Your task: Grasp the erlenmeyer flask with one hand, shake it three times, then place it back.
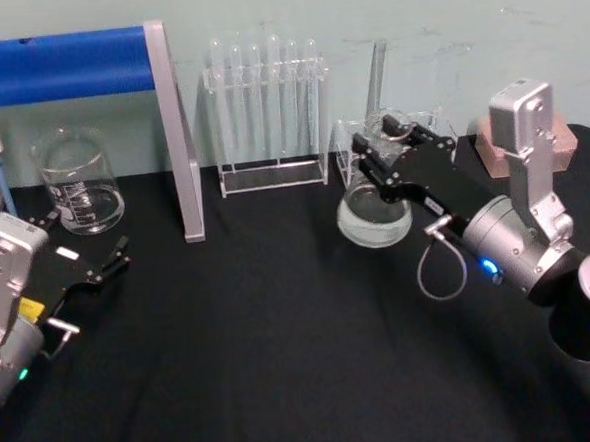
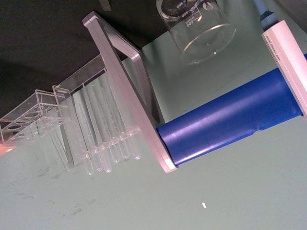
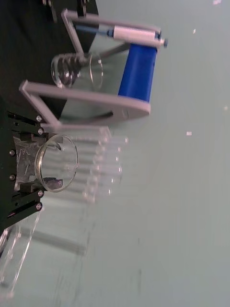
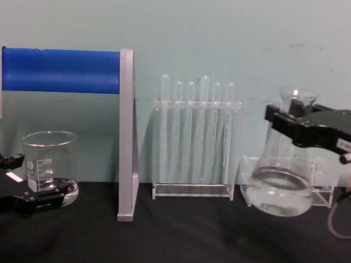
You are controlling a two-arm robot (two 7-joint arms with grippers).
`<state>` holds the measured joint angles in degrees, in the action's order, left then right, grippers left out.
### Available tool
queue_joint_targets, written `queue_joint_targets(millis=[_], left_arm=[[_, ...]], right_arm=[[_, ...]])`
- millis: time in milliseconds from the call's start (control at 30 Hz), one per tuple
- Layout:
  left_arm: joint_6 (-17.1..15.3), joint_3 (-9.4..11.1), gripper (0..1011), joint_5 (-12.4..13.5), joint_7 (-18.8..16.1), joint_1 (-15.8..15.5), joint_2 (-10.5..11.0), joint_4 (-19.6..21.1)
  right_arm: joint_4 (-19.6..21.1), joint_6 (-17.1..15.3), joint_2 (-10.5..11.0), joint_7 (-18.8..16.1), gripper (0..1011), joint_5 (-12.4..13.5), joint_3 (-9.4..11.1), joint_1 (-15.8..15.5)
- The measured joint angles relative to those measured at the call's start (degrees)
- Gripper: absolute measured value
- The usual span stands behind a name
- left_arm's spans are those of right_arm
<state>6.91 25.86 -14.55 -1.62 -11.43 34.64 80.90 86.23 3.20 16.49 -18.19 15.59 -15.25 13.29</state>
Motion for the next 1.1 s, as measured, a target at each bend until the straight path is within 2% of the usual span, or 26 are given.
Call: queue_joint_targets(millis=[533, 1100], left_arm=[[0.00, 0.00, 1001, 0.00, 0.00, 0.00, 0.00, 0.00], [0.00, 0.00, 1001, 0.00, 0.00, 0.00, 0.00, 0.00]], right_arm=[[1.91, -0.90, -0.59, -4.25, 456, 1.05, -5.40, -0.35], [1.78, -1.16, -0.09, -4.47, 456, 1.91, -6.97, 0.07]])
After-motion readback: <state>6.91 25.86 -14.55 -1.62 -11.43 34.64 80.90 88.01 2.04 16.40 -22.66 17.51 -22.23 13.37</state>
